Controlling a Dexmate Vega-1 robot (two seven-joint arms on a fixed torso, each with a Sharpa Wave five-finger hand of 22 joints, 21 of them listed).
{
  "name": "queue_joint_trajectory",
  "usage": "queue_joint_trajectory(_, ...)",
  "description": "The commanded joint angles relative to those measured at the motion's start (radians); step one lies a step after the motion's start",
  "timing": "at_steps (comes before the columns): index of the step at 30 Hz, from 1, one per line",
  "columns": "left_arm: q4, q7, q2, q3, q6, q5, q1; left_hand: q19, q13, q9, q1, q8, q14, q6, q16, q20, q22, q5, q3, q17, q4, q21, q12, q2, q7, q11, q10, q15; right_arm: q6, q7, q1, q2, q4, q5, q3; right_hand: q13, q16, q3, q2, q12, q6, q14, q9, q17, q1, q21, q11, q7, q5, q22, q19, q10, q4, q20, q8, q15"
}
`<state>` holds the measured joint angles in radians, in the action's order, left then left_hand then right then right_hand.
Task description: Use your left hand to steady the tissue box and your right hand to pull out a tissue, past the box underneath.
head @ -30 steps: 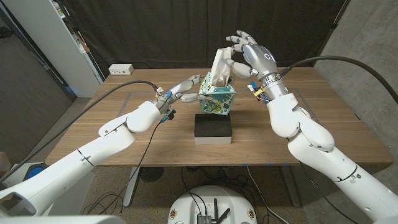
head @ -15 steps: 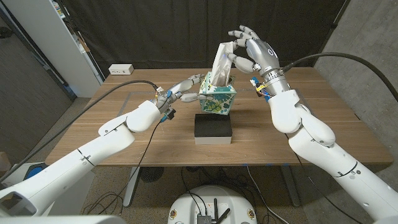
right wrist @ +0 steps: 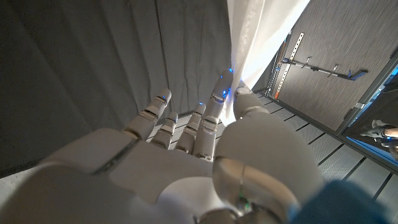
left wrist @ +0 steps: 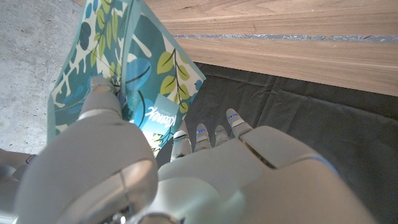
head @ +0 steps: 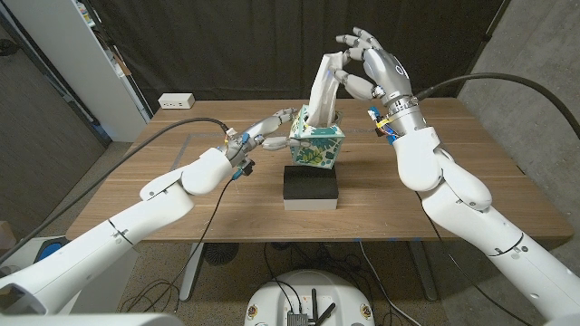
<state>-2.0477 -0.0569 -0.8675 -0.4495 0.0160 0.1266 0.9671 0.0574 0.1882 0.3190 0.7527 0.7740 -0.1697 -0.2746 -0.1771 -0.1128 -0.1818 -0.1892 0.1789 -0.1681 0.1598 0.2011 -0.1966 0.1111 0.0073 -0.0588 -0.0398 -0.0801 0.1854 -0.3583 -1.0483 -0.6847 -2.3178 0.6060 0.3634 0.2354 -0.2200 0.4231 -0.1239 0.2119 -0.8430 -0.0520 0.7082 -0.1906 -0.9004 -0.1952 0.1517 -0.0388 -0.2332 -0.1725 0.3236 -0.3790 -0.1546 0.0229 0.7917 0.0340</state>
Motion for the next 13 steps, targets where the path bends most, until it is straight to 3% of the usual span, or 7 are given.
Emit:
queue_joint_trajectory(1,-0.041,-0.014,-0.021,0.025,-0.014,-0.001,0.042,0.002,0.002,0.133,0.003,0.007,-0.054,-0.007,-0.001,0.001,-0.002,-0.005,0.004,-0.003,-0.002,0.002,-0.007,0.008,-0.007,-0.002,0.0,-0.002,-0.023,-0.05,-0.023,0.01,-0.014,0.001,-0.014,0.005,0.0,-0.004,-0.009,0.0,-0.012,0.0,-0.001,-0.002,-0.007,0.002,-0.005,-0.004,-0.005,0.0,0.005,-0.01,-0.001,-0.006,0.003,0.087)
queue_joint_trajectory(13,-0.074,-0.017,-0.029,0.034,-0.031,0.005,0.064,0.002,0.002,0.132,0.001,0.008,-0.053,-0.007,-0.001,0.002,-0.002,-0.004,0.007,-0.003,-0.002,0.002,-0.007,0.008,-0.007,-0.003,-0.001,-0.001,-0.114,-0.203,-0.056,0.06,0.033,-0.003,-0.042,0.005,-0.001,-0.01,-0.01,-0.002,-0.01,-0.003,0.0,-0.002,-0.007,0.003,-0.006,-0.006,-0.006,0.0,0.0,-0.011,-0.001,-0.004,0.002,0.089)
